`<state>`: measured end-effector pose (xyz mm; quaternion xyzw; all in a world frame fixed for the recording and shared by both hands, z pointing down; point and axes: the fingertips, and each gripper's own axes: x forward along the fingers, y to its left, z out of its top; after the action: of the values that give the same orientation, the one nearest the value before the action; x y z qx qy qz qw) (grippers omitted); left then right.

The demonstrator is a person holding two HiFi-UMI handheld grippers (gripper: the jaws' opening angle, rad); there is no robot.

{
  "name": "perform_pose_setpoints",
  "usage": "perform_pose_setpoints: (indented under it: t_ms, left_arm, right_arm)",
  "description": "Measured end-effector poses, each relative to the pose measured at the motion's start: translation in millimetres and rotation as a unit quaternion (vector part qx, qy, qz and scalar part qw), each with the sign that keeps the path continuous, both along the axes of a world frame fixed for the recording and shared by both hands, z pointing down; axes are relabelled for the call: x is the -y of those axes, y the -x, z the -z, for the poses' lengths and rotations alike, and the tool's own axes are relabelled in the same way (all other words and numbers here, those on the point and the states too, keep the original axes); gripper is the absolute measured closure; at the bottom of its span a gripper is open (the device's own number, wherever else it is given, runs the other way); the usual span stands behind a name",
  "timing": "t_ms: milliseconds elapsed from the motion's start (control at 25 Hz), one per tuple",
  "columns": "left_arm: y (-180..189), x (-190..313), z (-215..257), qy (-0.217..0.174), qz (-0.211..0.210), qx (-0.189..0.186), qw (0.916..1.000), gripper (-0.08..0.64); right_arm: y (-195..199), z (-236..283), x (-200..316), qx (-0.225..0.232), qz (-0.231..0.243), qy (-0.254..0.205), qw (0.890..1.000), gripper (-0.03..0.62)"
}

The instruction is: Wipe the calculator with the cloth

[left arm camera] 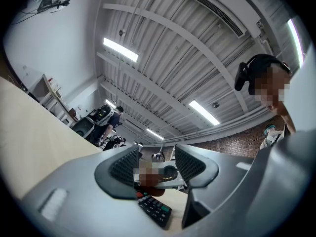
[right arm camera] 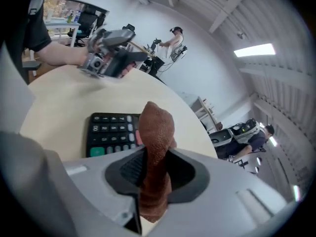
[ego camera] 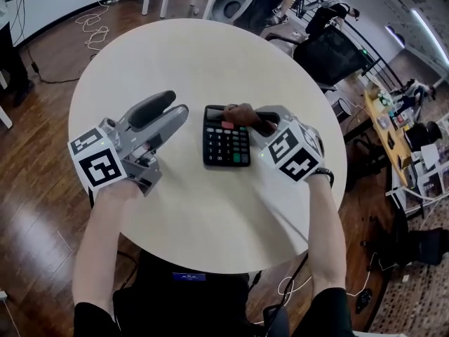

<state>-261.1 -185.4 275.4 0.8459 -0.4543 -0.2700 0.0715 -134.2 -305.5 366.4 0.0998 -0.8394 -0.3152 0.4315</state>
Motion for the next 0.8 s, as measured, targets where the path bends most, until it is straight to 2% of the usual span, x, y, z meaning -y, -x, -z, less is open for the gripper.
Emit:
perform_pose_setpoints:
  t_ms: [200, 480, 640, 720, 800]
  left_arm:
    - [-1.2, 1.3, -1.7, 0.002, -0.002, -0.003, 1.0000, 0.331]
    - [-2.2, 0.8, -0.3, 0.004, -0.001, 0.009, 1.0000, 0.331]
    - [-2.1, 0.4, 0.4, 0.005, -0.001, 0.007, 1.0000, 0.331]
    - [-2.3, 0.2, 0.7, 0.006, -0.002, 0.007, 1.0000, 0.331]
    - [-3.4, 0.1, 1.6, 0.007, -0.003, 0.010, 0.9999, 0.331]
  right_arm:
    - [2.2, -27.5, -0.8, -0.053, 0.008, 0.001, 0.999, 0.497]
    - [-29.9, -41.2, -59.3, -0.122, 0.063, 0.031, 0.990, 0.497]
    - [-56.3, -50.8, -100.4, -0.166, 0.104, 0.058, 0.979, 0.497]
    - [-61.3, -45.9, -108.6, -0.166, 0.115, 0.064, 0.977, 0.497]
    - [-51.5, -30.2, -97.4, -0.135, 0.102, 0.053, 0.984, 0.497]
